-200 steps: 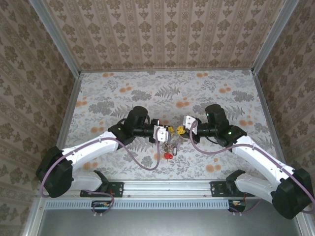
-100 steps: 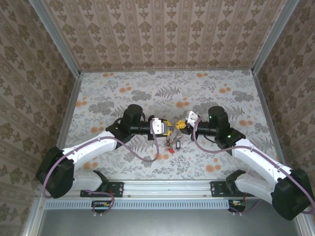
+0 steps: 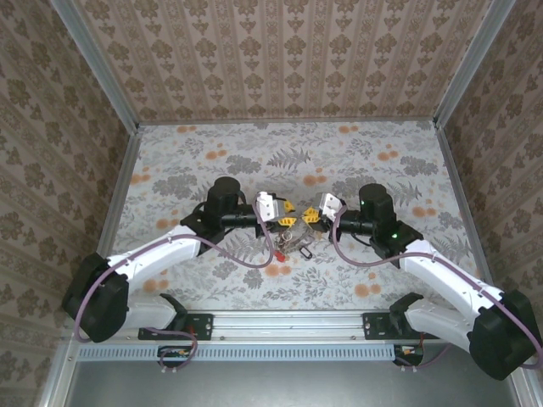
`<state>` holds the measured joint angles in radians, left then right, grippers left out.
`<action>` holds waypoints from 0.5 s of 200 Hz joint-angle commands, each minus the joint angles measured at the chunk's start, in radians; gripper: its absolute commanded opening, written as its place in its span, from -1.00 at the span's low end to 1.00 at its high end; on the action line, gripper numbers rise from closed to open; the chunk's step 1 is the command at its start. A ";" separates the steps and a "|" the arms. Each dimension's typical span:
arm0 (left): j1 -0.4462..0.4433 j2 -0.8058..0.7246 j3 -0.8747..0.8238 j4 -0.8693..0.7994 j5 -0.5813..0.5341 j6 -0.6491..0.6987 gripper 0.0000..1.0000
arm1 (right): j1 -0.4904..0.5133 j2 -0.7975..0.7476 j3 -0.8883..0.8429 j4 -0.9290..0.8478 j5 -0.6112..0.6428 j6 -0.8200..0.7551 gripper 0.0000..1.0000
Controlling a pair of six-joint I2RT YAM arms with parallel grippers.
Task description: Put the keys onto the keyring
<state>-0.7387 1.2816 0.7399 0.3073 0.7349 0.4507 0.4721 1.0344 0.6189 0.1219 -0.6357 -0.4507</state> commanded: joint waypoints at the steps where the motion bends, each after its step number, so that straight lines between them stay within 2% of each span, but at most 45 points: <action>1: 0.002 0.022 0.029 -0.007 0.037 -0.026 -0.42 | 0.010 -0.007 0.021 0.044 -0.022 -0.021 -1.00; 42: -0.002 0.061 0.067 -0.033 0.062 -0.036 -0.42 | 0.016 0.006 0.037 0.025 -0.026 -0.042 -1.00; 71: -0.005 0.068 0.067 -0.033 0.025 -0.046 -0.42 | 0.023 0.014 0.047 0.016 -0.025 -0.055 -1.00; 100: 0.023 0.042 0.032 0.009 0.047 -0.084 -0.40 | 0.023 0.011 0.050 -0.002 -0.030 -0.081 -1.00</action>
<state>-0.7387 1.3426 0.7815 0.2848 0.7593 0.4171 0.4889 1.0512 0.6228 0.1150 -0.6357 -0.4984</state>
